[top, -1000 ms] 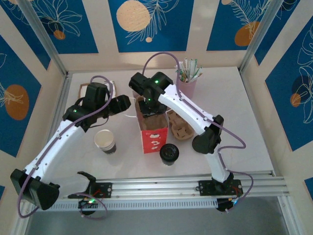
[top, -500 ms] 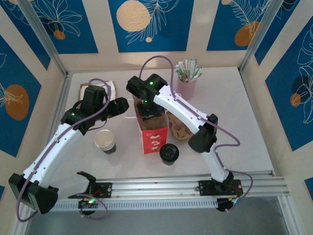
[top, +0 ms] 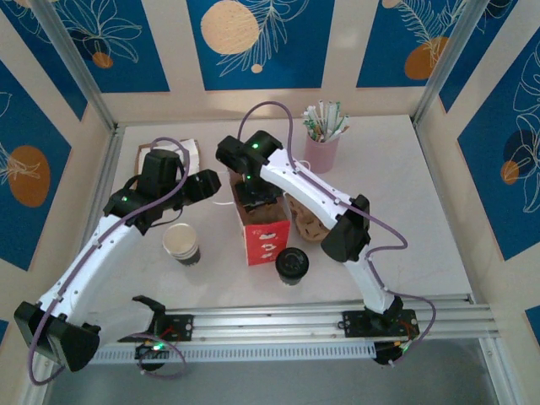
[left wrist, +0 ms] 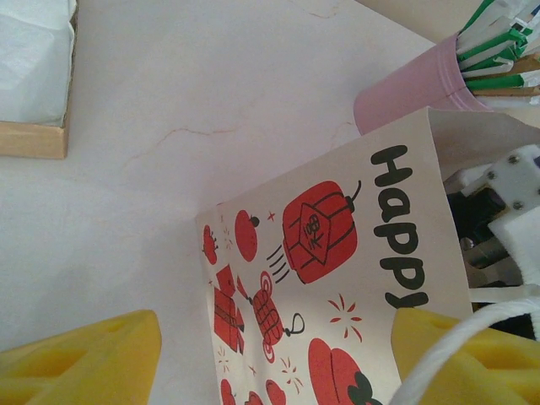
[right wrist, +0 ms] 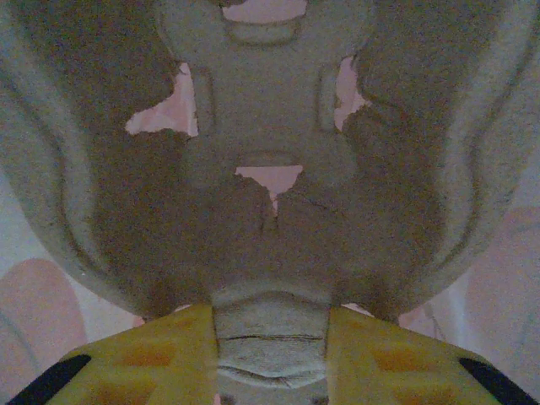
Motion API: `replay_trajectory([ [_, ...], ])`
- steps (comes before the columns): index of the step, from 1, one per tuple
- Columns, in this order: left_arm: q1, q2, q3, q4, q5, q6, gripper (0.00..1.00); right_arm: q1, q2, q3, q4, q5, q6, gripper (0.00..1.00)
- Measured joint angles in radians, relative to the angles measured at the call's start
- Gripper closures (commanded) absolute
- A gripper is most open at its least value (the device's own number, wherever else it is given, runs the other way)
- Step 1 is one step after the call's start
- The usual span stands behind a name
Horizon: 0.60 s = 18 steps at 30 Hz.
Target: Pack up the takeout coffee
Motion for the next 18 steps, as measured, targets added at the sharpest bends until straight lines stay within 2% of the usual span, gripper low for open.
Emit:
replay_trajectory([
  [18,0.005,0.000,-0.013,0.000,0.000,0.000,0.28,-0.001,0.018,-0.064,0.019,-0.029,-0.022,0.64],
])
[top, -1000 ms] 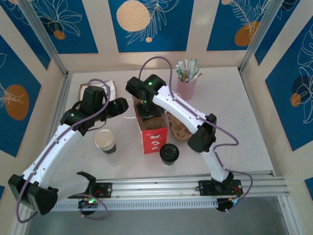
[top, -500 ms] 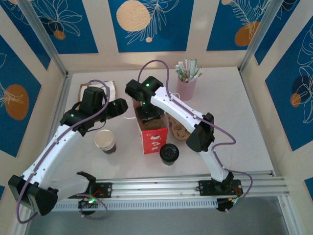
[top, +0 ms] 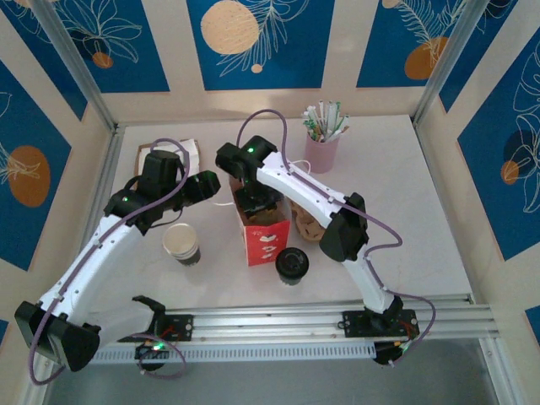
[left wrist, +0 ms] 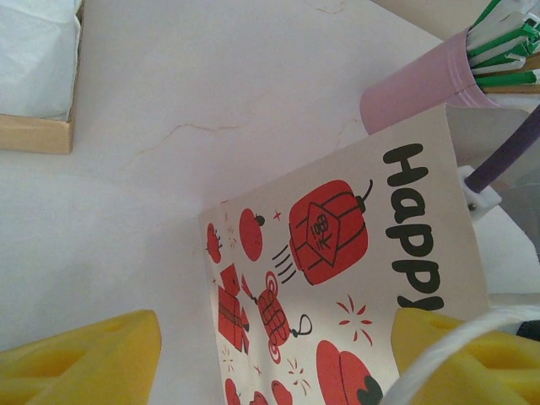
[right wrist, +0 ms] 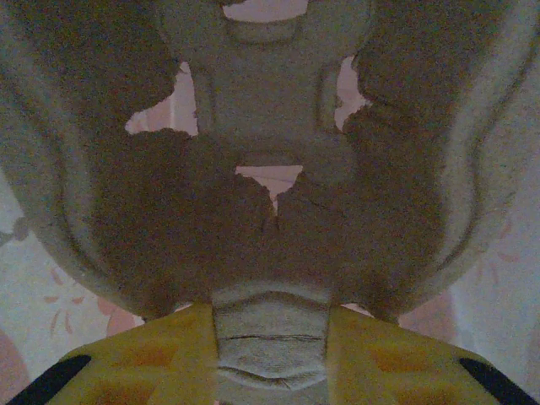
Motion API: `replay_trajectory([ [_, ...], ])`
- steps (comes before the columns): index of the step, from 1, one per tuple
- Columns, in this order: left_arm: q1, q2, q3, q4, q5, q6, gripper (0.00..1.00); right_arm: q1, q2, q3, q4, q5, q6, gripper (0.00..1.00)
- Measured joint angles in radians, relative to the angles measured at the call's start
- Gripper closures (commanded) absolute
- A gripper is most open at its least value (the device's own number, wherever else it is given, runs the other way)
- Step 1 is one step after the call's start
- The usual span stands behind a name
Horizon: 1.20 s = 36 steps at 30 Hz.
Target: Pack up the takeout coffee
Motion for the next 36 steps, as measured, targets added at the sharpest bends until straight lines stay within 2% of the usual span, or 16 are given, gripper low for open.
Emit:
replay_trajectory([
  [12,0.018,-0.046,-0.068,-0.010,-0.001,0.000,0.28,-0.011,0.000,-0.073,0.051,-0.031,-0.004,0.64],
  [36,0.028,-0.046,-0.074,-0.012,-0.001,0.000,0.29,-0.020,0.000,-0.136,0.115,-0.050,-0.012,0.62],
])
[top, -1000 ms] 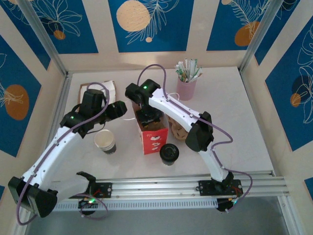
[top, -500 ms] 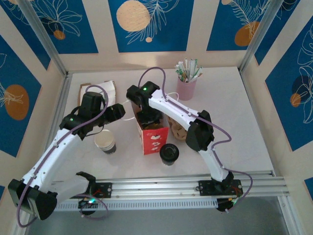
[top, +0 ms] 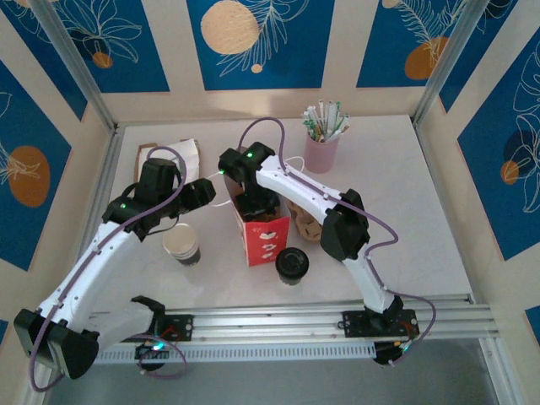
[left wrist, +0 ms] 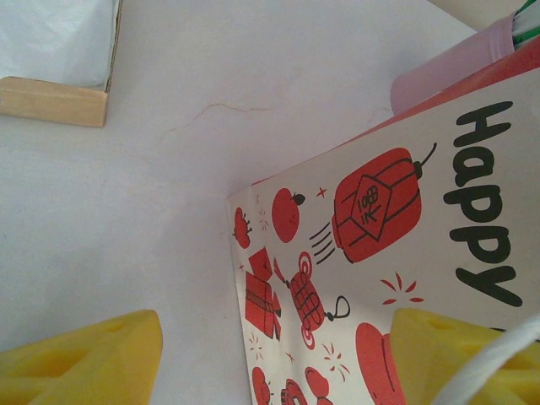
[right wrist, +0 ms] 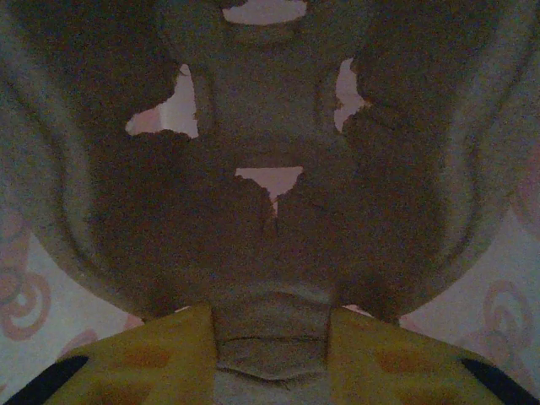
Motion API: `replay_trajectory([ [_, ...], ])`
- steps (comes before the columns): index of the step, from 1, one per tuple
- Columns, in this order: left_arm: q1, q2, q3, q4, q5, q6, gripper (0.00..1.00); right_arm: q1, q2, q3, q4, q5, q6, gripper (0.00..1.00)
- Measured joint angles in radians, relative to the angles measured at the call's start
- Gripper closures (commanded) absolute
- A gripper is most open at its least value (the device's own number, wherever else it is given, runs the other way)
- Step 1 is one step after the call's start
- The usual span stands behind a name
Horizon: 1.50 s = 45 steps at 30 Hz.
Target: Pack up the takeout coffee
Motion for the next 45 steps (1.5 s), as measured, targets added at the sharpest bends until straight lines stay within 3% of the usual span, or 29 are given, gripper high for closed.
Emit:
replay_trajectory([
  [16,0.000,0.000,0.000,0.000,0.000,0.000,0.29,0.003,-0.003,-0.052,0.011,0.000,0.000,0.59],
  [20,0.000,0.000,0.000,0.000,0.000,0.000,0.29,0.003,-0.003,-0.052,0.008,0.000,-0.006,0.52],
  [45,0.000,0.000,0.000,0.000,0.001,-0.003,0.29,0.010,-0.038,-0.005,-0.037,0.000,-0.012,0.32],
])
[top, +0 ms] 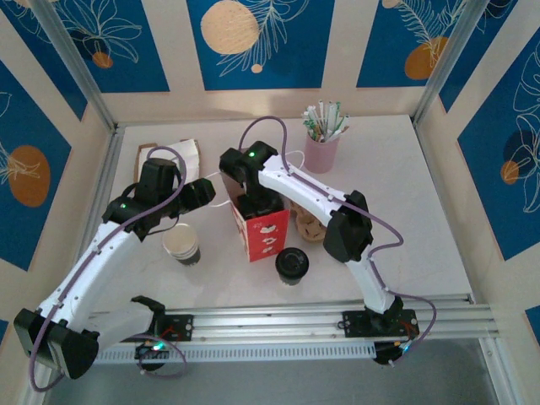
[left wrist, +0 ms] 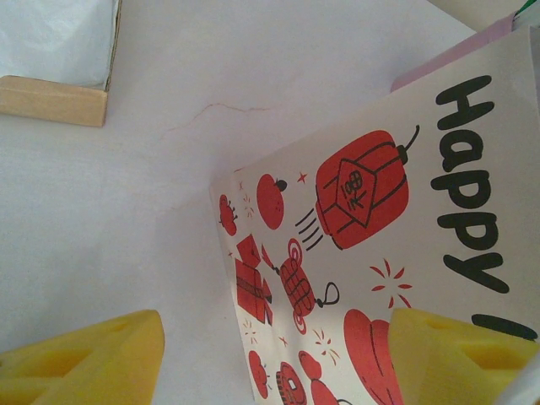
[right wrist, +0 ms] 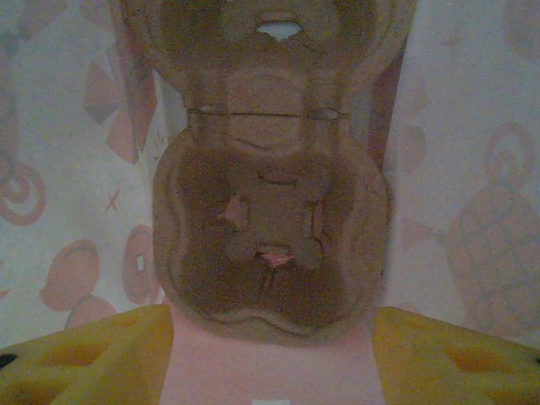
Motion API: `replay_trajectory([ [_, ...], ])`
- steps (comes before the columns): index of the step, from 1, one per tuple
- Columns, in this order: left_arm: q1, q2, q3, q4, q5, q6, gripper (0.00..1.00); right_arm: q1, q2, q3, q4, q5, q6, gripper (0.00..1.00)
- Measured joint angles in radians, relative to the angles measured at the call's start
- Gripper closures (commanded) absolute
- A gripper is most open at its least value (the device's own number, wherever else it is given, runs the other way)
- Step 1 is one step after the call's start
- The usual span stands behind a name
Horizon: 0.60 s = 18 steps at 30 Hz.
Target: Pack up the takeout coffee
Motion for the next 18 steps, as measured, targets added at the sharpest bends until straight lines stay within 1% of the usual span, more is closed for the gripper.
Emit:
replay_trajectory([
  [3,0.000,0.000,0.000,0.000,0.000,0.000,0.29,0.002,0.000,0.013,-0.008,0.000,-0.002,0.30],
  [7,0.000,0.000,0.000,0.000,0.000,0.000,0.28,0.002,-0.004,0.026,-0.011,0.000,-0.003,0.26],
  [12,0.000,0.000,0.000,0.000,0.000,0.000,0.27,0.002,-0.012,0.028,-0.012,0.000,-0.003,0.24],
  [15,0.000,0.000,0.000,0.001,0.000,0.000,0.27,0.002,-0.012,0.028,-0.012,0.000,-0.005,0.18],
  [18,0.000,0.000,0.000,0.005,0.000,0.000,0.26,0.002,-0.015,0.028,-0.011,0.000,-0.007,0.17],
])
